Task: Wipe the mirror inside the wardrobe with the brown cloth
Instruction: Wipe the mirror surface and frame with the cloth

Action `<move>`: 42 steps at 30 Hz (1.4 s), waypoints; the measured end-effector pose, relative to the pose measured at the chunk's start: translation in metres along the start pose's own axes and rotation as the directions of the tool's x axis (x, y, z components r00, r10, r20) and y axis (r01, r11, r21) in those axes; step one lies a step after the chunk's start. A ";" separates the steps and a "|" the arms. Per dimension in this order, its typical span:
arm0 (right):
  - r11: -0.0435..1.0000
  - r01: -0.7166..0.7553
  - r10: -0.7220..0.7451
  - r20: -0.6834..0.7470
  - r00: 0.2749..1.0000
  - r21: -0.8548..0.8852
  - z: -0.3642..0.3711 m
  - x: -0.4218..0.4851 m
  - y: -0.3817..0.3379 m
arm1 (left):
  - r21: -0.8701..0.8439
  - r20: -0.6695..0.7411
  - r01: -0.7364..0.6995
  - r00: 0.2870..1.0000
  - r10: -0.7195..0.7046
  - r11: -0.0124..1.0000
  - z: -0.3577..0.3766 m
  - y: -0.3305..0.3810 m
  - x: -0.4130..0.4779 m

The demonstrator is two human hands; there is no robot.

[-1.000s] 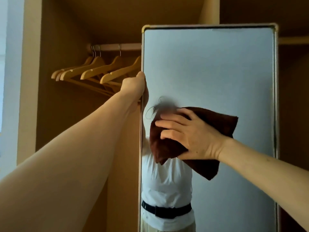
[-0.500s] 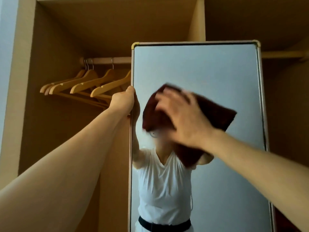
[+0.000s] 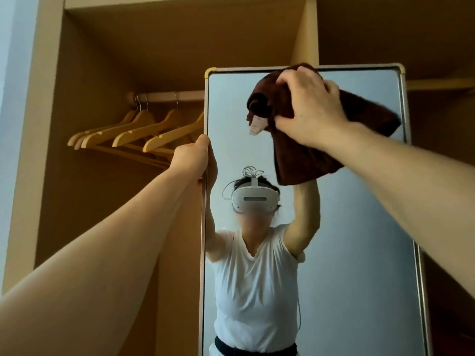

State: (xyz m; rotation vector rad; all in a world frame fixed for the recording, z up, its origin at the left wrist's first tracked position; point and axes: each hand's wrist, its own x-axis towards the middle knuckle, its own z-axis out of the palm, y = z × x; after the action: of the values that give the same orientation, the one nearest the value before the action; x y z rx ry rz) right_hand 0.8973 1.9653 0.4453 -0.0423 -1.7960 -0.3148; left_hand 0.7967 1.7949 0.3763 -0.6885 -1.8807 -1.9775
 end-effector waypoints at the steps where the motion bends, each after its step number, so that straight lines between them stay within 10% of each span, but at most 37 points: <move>1: 1.000 0.024 -0.024 -0.003 1.000 -0.004 0.008 -0.015 -0.007 | -0.007 0.002 0.004 1.000 -0.004 1.000 0.000 0.000 -0.001; 5: 0.852 0.523 -0.520 0.122 0.846 0.002 0.041 -0.105 -0.028 | -0.026 -0.004 0.035 0.999 -0.036 0.999 0.001 0.001 -0.001; 9: 0.729 0.681 -0.679 0.211 0.703 0.073 0.049 -0.132 -0.015 | -0.043 -0.033 0.051 0.998 -0.053 0.998 0.005 0.002 0.002; 15: 0.957 0.287 -0.289 0.060 0.955 0.035 0.011 -0.044 0.020 | -0.012 -0.037 0.032 0.999 -0.033 0.999 0.005 -0.002 0.006; 20: 0.999 0.031 -0.029 -0.033 0.999 0.041 -0.002 -0.015 0.027 | -0.015 -0.067 0.008 0.998 -0.009 1.000 0.006 -0.002 0.004; 24: 0.968 0.251 -0.251 -0.045 0.967 -0.010 0.028 -0.089 0.012 | -0.031 -0.073 0.003 0.997 -0.005 1.000 0.008 -0.002 0.001; 29: 0.750 0.661 -0.656 0.165 0.736 0.035 0.031 -0.156 0.032 | -0.050 -0.125 -0.003 0.992 -0.003 0.999 0.011 0.001 0.000; 37: 1.000 0.008 -0.007 -0.036 0.999 0.018 -0.017 -0.049 0.078 | -0.041 -0.146 0.000 0.989 -0.006 0.999 0.013 0.003 -0.004; 42: 0.997 0.078 -0.077 -0.085 0.993 0.007 0.007 -0.101 0.056 | -0.033 -0.175 0.015 0.984 -0.020 0.999 0.016 0.005 -0.005</move>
State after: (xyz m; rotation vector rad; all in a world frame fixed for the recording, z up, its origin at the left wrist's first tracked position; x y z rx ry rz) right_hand 0.9266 2.0351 0.3572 0.0472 -1.7181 -0.3579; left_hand 0.8058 1.8097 0.3782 -0.4898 -1.7617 -2.0110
